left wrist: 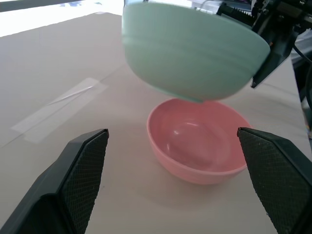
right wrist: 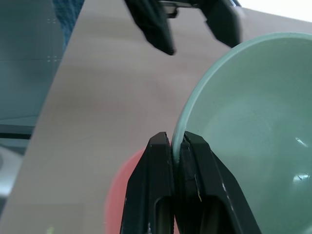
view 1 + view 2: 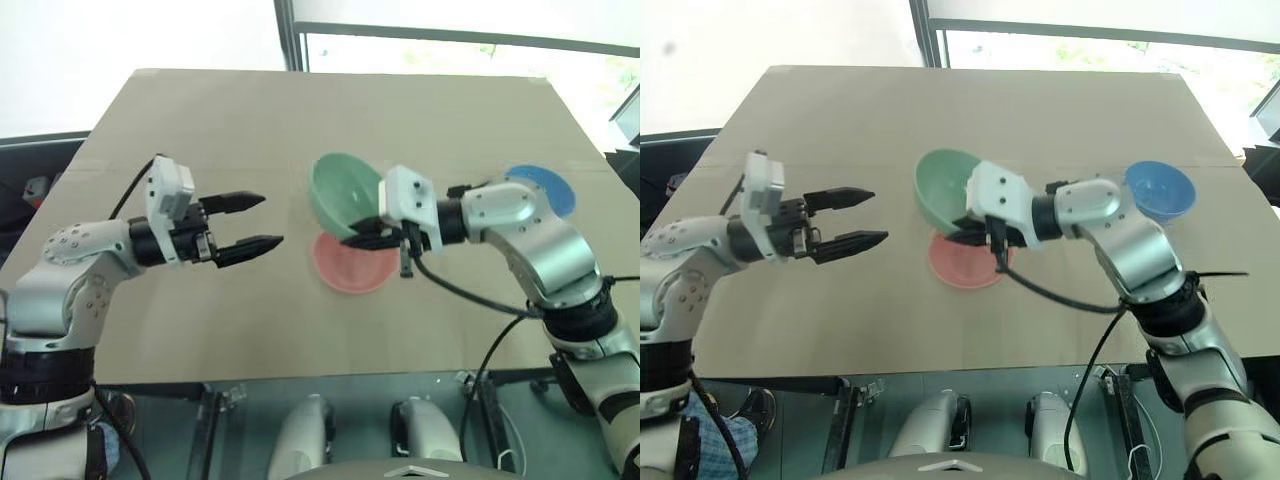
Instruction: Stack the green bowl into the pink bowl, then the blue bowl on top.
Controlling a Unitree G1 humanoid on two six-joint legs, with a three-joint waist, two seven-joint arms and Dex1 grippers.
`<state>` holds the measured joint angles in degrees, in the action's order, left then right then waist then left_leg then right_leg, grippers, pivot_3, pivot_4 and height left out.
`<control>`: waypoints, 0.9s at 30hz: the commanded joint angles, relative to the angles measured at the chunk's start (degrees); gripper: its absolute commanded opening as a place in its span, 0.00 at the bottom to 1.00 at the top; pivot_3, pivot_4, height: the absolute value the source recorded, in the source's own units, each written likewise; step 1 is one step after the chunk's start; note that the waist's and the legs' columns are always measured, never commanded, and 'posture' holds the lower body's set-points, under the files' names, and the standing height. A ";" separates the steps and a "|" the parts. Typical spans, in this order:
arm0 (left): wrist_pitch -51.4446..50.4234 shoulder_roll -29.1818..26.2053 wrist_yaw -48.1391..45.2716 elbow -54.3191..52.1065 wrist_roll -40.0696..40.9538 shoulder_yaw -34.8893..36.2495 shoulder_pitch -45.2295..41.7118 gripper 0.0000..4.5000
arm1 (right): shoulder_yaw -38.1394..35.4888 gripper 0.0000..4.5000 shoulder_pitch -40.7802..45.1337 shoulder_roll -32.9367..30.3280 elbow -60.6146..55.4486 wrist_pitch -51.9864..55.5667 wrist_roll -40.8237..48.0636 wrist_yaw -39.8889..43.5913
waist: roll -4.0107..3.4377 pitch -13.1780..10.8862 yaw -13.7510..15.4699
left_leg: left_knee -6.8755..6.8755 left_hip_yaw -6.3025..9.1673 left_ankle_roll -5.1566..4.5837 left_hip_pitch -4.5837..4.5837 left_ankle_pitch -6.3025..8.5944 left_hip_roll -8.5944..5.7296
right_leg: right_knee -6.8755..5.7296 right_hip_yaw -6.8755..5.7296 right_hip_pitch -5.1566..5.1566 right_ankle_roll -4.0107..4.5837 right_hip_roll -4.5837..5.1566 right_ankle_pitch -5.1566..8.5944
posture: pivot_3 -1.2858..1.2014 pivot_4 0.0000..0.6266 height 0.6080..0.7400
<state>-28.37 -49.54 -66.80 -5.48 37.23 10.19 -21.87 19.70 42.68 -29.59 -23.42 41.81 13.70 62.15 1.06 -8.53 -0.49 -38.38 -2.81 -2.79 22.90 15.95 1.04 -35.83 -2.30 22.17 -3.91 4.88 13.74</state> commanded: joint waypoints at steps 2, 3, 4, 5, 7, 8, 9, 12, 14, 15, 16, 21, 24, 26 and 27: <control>2.21 -0.03 -3.14 2.75 -1.46 -1.34 -3.91 1.00 | 0.01 0.02 -0.38 -2.10 -5.24 2.83 1.75 -0.96 | 0.01 0.00 -0.13 | -0.01 0.00 0.00 0.00 0.00 0.01 | -0.01 0.00 0.01 0.00 -0.01 0.00 | 0.52 0.24 1.00; 2.28 -0.01 -3.68 3.32 -1.66 -1.66 -4.53 1.00 | 0.14 0.02 -0.50 -2.46 -5.57 3.36 2.16 -0.94 | 0.01 0.00 -0.13 | -0.01 0.01 0.00 0.00 0.00 0.02 | -0.02 0.00 0.01 0.00 -0.02 0.00 | 0.52 0.24 1.00; 2.17 0.03 -4.28 4.03 -1.70 -1.97 -5.22 1.00 | 0.42 0.02 -0.51 -2.82 -5.67 3.51 2.29 -0.87 | 0.01 0.00 -0.17 | -0.02 0.02 0.00 0.00 0.00 0.03 | -0.01 0.00 0.01 0.00 -0.04 0.00 | 0.52 0.24 1.00; 2.15 -0.07 -4.99 4.52 -1.89 -2.26 -5.64 1.00 | 0.58 0.16 -0.41 -2.93 -5.66 3.60 2.39 -0.94 | 0.01 0.00 -0.18 | -0.02 0.00 0.00 0.00 0.00 0.04 | -0.02 0.01 0.01 0.00 -0.04 0.00 | 0.52 0.24 1.00; 2.51 -0.28 -6.33 5.70 -2.55 -2.80 -6.46 1.00 | 0.76 0.28 -0.32 -3.06 -5.59 3.61 2.67 -1.14 | 0.01 0.00 -0.17 | -0.02 0.01 0.00 0.00 0.00 0.04 | -0.02 0.01 0.01 0.00 -0.04 0.00 | 0.52 0.24 1.00; 2.79 -0.34 -6.91 6.30 -2.99 -2.99 -6.84 1.00 | 0.81 0.39 -0.29 -3.12 -5.52 3.59 2.88 -1.24 | 0.01 0.00 -0.17 | -0.02 0.01 -0.01 0.00 0.00 0.04 | -0.01 0.01 0.01 -0.01 -0.04 0.00 | 0.52 0.24 1.00; 2.94 -0.37 -7.34 6.75 -3.26 -3.12 -7.14 1.00 | 0.77 0.50 -0.36 -3.16 -5.52 3.59 3.14 -1.39 | 0.01 0.00 -0.17 | -0.01 0.01 -0.01 0.00 0.00 0.04 | -0.01 0.01 0.01 -0.01 -0.03 0.00 | 0.52 0.24 1.00; 3.26 -0.23 -8.30 7.48 -3.93 -3.72 -8.15 1.00 | -0.39 0.77 -0.85 -3.06 -5.51 4.93 3.37 -3.71 | 0.03 0.00 -0.06 | -0.02 0.02 -0.01 0.01 0.00 0.04 | -0.02 0.01 0.01 -0.01 -0.03 0.00 | 0.52 0.24 1.00; 3.14 -0.09 -8.55 7.17 -4.10 -3.88 -8.49 1.00 | -1.45 0.93 -0.77 -3.86 -5.08 5.92 2.80 -5.60 | 0.03 -0.01 -0.05 | -0.03 0.02 -0.01 0.02 0.00 0.05 | -0.01 0.01 0.01 -0.01 -0.02 0.00 | 0.52 0.24 1.00; 2.59 0.11 -8.53 6.71 -3.72 -3.80 -8.79 1.00 | -2.67 0.93 -0.45 -4.80 -3.70 5.60 1.96 -6.61 | 0.03 -0.01 -0.03 | -0.03 0.03 -0.02 0.02 0.00 0.08 | -0.01 0.01 0.01 -0.01 -0.02 0.00 | 0.52 0.24 1.00; 1.81 0.44 -8.31 6.31 -3.11 -3.63 -9.21 1.00 | -3.78 0.93 -0.15 -6.04 -2.10 4.92 1.18 -7.19 | 0.03 -0.01 0.02 | -0.03 0.03 -0.02 0.03 0.00 0.11 | -0.02 0.01 0.01 -0.01 -0.01 0.00 | 0.52 0.24 1.00; 0.03 2.80 -7.15 4.14 -1.95 -4.39 -11.21 1.00 | -8.28 0.93 -1.16 -14.66 9.08 -1.75 -3.36 -8.25 | 0.05 -0.02 0.51 | -0.11 0.00 -0.06 0.04 0.02 0.11 | 0.00 0.02 0.00 -0.01 0.01 0.00 | 0.52 0.24 1.00; -1.20 4.19 -6.52 2.09 -1.38 -4.84 -11.80 1.00 | -10.20 0.93 -3.59 -19.26 13.85 -6.91 -4.37 -6.41 | 0.06 -0.02 0.82 | -0.09 0.01 -0.07 0.06 0.03 0.04 | 0.02 0.02 0.00 -0.02 0.00 0.00 | 0.52 0.24 1.00; -2.11 5.00 -6.03 0.90 -0.79 -4.90 -12.23 1.00 | -11.86 0.93 -6.15 -22.22 15.55 -8.76 -5.03 -5.76 | 0.05 -0.03 0.79 | -0.03 -0.01 -0.08 0.07 0.03 0.04 | 0.05 0.03 0.02 -0.01 -0.01 0.00 | 0.52 0.24 1.00; -2.40 5.36 -5.79 0.53 -0.59 -4.91 -12.47 1.00 | -12.55 0.93 -7.19 -23.27 16.35 -9.53 -5.29 -5.66 | 0.05 -0.03 0.79 | 0.00 -0.02 -0.08 0.07 0.03 0.06 | 0.06 0.04 0.05 -0.01 -0.01 0.00 | 0.52 0.24 1.00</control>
<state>-30.31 -44.25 -73.16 -2.27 35.21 4.51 -33.17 10.15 35.76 -51.43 -7.16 34.50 8.90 55.97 1.12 -8.55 0.30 -38.38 -2.83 -2.86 22.99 15.98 1.13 -35.78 -2.26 22.23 -3.92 4.86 13.75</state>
